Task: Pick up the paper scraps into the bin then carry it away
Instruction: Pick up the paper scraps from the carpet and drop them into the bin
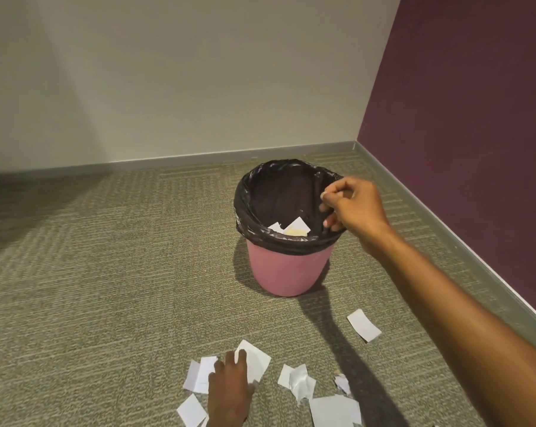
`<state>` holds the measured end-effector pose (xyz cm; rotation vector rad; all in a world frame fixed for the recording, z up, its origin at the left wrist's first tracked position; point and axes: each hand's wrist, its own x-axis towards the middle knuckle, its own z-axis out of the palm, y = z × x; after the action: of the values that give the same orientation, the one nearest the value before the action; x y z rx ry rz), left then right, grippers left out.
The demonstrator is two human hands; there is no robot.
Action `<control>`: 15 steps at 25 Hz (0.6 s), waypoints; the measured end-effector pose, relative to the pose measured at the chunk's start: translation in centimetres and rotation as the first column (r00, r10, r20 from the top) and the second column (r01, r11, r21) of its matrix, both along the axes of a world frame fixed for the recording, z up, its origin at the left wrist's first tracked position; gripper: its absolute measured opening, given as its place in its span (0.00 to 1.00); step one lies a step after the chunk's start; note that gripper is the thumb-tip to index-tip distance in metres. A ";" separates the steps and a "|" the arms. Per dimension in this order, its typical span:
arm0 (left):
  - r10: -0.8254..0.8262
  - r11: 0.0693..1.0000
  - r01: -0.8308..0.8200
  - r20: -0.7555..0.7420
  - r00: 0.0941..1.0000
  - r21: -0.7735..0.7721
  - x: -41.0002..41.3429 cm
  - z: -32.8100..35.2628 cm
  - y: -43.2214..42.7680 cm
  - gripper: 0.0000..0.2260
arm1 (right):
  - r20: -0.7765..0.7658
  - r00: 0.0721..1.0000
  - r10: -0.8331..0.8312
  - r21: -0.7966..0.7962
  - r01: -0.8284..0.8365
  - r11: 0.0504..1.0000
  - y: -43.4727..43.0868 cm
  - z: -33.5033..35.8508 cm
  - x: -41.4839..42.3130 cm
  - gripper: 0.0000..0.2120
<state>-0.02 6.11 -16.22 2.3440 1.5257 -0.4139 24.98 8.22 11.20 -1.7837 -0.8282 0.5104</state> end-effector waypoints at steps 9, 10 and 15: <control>-0.050 0.994 0.040 0.103 0.993 0.099 -0.6 -2.3 0.0 0.21 | -0.053 0.888 0.458 -0.714 -0.354 0.604 -13.1 -18.4 -3.1 0.10; -0.038 0.996 0.026 0.140 0.989 0.088 -0.7 -2.5 -0.1 0.21 | -0.075 0.862 0.501 -0.811 -0.345 0.472 -14.3 -20.0 -3.2 0.20; 0.100 0.993 -0.061 0.428 0.898 -0.104 -1.1 -3.5 0.0 0.20 | -0.072 0.810 0.581 -0.965 -0.204 0.166 -18.8 -24.3 -7.0 0.55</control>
<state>-1.11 6.09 -19.75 2.1110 1.3493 0.0631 17.99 -10.54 -13.11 -2.8409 -1.4482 1.3420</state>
